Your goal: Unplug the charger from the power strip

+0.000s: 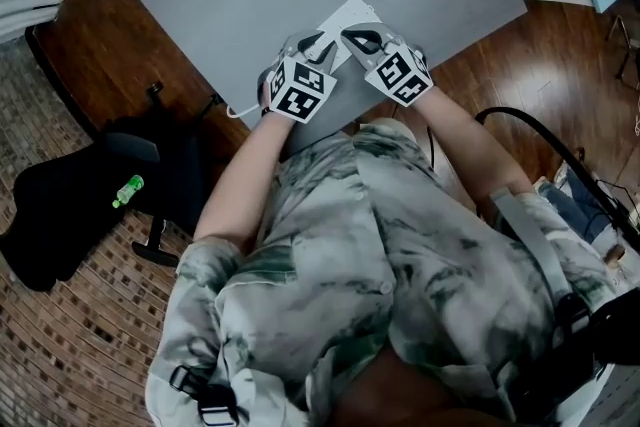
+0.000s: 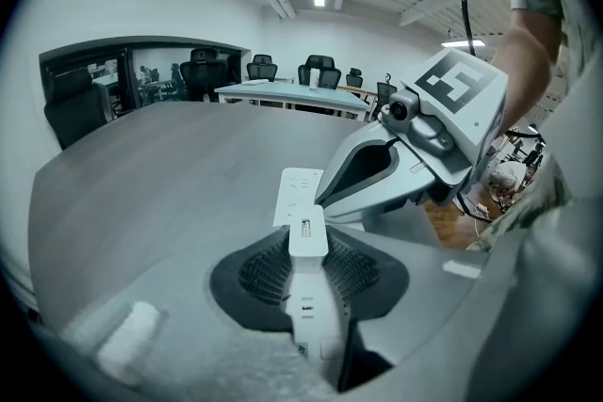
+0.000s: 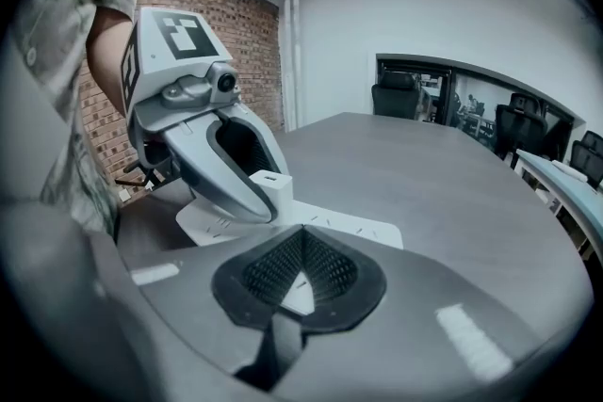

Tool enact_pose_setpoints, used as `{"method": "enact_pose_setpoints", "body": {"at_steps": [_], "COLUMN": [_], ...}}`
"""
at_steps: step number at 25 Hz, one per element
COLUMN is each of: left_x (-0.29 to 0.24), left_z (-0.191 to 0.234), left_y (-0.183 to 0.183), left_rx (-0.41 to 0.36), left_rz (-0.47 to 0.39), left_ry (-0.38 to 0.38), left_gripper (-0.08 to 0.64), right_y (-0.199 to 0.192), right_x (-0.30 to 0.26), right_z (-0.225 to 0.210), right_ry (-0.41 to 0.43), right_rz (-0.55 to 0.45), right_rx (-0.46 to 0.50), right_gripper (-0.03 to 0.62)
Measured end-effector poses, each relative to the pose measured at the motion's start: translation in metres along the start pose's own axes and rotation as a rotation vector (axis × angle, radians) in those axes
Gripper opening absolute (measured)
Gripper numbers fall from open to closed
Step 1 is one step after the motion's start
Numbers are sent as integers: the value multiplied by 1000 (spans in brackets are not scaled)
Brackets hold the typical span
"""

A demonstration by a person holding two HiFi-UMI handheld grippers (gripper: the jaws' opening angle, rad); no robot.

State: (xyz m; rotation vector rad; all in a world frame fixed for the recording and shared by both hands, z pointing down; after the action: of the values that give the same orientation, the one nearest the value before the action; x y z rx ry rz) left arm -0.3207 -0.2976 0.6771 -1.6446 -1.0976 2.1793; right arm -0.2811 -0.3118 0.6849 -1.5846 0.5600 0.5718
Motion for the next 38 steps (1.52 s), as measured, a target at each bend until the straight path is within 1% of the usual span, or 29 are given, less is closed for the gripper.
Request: {"method": "enact_pose_setpoints", "body": {"at_steps": [2, 4, 5, 6, 8, 10, 14, 20, 22, 24, 26, 28, 30, 33, 36, 38], "left_x": [0, 2, 7, 15, 32, 39, 48, 65, 71, 75, 81, 90, 98, 110, 123, 137], "left_z": [1, -2, -3, -4, -3, 2, 12, 11, 7, 2, 0, -3, -10, -22, -47, -57], "left_y": [0, 3, 9, 22, 58, 82, 82, 75, 74, 73, 69, 64, 63, 61, 52, 55], "left_rx": [-5, -56, -91, -123, -171, -192, -180, -128, -114, -108, -104, -101, -93, -73, -66, -71], "left_rz": [6, 5, -15, -57, -149, -182, -161, -152, -147, -140, -127, -120, -119, -119, -122, -146], "left_ry": [11, 36, 51, 66, 83, 77, 68, 97, 111, 119, 136, 158, 173, 185, 166, 151], "left_gripper": [101, 101, 103, 102, 103, 104, 104, 104, 104, 104, 104, 104, 104, 106, 106, 106], "right_y": [1, -1, -1, 1, 5, 3, 0, 2, 3, 1, 5, 12, 17, 17, 16, 25], "right_x": [-1, 0, 0, -1, -1, 0, -5, -8, -8, -5, -3, 1, 10, 19, 35, 48], "right_z": [-1, -1, 0, 0, -2, -4, 0, -1, 0, -3, -6, -4, 2, 16, 43, 51], "right_ry": [-2, -11, -14, -15, -15, -18, -1, 30, 47, 40, 35, 50, 67, 97, 124, 119], "right_rz": [3, 24, 32, 37, 36, 47, 67, 64, 68, 71, 52, 24, 6, 10, -1, -36], "right_rx": [6, -11, -21, -27, -25, -27, -2, 39, 79, 114, 126, 132, 148, 208, 247, 256], "right_gripper": [6, 6, 6, 6, 6, 6, 5, 5, 5, 5, 5, 5, 5, 4, 5, 5]}}
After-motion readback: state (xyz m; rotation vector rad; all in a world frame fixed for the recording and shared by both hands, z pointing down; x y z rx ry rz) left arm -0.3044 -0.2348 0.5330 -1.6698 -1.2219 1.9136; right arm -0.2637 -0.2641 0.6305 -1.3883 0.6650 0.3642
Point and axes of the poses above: the fingertips, and each gripper's own axes: x backward along the fingers, z to its left, y out of its top, the point moved 2 cm from there along x, backward along the fingers, and after that the axes turned 2 degrees about y, right-handed, at the moved point
